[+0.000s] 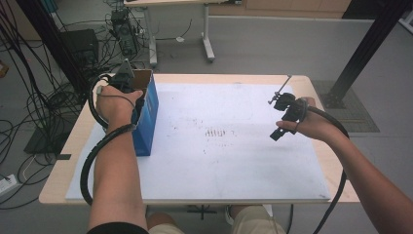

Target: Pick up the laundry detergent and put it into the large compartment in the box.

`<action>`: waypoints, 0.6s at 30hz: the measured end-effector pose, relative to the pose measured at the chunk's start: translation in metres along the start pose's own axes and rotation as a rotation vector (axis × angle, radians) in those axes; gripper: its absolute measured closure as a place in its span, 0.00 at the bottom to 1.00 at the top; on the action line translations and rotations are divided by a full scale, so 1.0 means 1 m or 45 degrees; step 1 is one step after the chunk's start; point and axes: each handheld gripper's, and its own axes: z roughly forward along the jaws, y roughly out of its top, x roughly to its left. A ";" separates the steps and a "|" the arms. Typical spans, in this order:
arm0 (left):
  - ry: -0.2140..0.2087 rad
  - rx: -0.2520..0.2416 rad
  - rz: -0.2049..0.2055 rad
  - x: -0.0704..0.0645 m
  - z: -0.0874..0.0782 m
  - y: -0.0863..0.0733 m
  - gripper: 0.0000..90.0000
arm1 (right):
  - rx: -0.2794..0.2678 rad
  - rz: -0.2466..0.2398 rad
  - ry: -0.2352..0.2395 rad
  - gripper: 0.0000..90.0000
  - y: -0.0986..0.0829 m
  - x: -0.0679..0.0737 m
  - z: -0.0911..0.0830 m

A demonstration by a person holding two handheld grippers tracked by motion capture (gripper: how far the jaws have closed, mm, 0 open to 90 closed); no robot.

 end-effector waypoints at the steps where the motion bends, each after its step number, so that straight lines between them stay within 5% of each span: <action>1: 0.000 0.000 -0.001 0.000 0.000 0.000 0.41 | 0.000 0.002 0.000 0.08 0.000 0.000 0.000; 18: -0.005 0.001 -0.002 0.001 0.000 0.000 0.41 | -0.001 -0.002 0.002 0.08 0.000 0.000 0.000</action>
